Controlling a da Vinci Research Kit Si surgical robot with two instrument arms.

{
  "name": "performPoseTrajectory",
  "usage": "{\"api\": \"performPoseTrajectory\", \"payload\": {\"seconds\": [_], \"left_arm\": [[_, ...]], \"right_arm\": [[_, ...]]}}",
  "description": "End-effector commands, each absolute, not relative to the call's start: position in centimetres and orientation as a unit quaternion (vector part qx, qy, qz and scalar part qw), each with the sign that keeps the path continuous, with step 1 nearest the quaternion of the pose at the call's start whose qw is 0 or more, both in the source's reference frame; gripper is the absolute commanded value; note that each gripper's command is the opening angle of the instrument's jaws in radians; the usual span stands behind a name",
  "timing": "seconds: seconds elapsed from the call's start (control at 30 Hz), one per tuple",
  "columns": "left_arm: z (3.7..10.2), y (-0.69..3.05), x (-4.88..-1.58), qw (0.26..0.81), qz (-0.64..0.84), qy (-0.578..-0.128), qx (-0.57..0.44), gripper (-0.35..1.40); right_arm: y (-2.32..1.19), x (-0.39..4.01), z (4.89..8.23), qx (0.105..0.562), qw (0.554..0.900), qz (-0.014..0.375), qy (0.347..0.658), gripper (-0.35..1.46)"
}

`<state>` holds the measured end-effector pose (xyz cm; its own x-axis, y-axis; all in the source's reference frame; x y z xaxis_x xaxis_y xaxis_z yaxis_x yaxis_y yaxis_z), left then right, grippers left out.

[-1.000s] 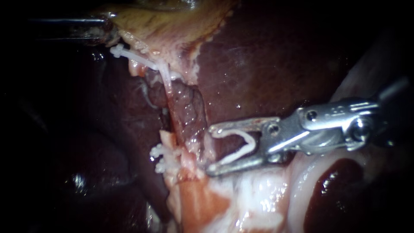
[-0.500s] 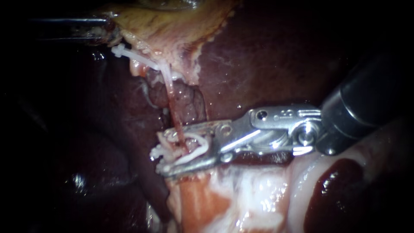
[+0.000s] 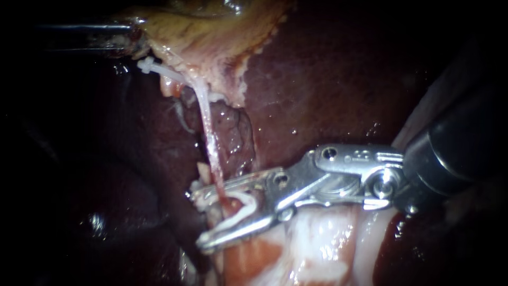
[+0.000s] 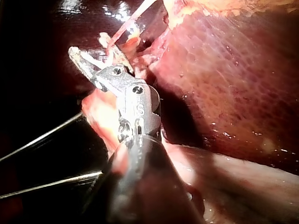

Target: Clipping first clip right tube

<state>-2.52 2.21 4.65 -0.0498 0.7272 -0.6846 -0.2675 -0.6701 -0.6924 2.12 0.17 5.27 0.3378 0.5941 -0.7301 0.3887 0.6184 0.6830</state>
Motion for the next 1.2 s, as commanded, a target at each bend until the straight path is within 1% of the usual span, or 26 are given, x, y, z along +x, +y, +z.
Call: {"api": "performPoseTrajectory", "payload": {"seconds": [0.03,0.1,0.2,0.3,0.57,1.2], "left_arm": [[4.65,2.21,-2.52,0.356,0.698,-0.195,-0.59,-0.35],[4.65,2.21,-2.52,0.356,0.698,-0.195,-0.59,-0.35],[4.65,2.21,-2.52,0.356,0.698,-0.195,-0.59,-0.35],[4.65,2.21,-2.52,0.356,0.698,-0.195,-0.59,-0.35],[4.66,2.22,-2.52,0.356,0.698,-0.195,-0.59,-0.35],[4.69,2.24,-2.51,0.356,0.698,-0.195,-0.59,-0.35]], "right_arm": [[0.17,2.11,5.27,0.432,0.695,0.071,0.57,0.2],[0.18,2.1,5.26,0.436,0.695,0.077,0.567,0.1],[0.2,2.09,5.26,0.434,0.696,0.084,0.566,0.08],[0.22,2.08,5.26,0.434,0.696,0.084,0.566,0.02],[0.23,2.05,5.28,0.434,0.695,0.084,0.566,-0.35],[0.25,2.04,5.3,0.434,0.697,0.083,0.564,-0.35]]}}
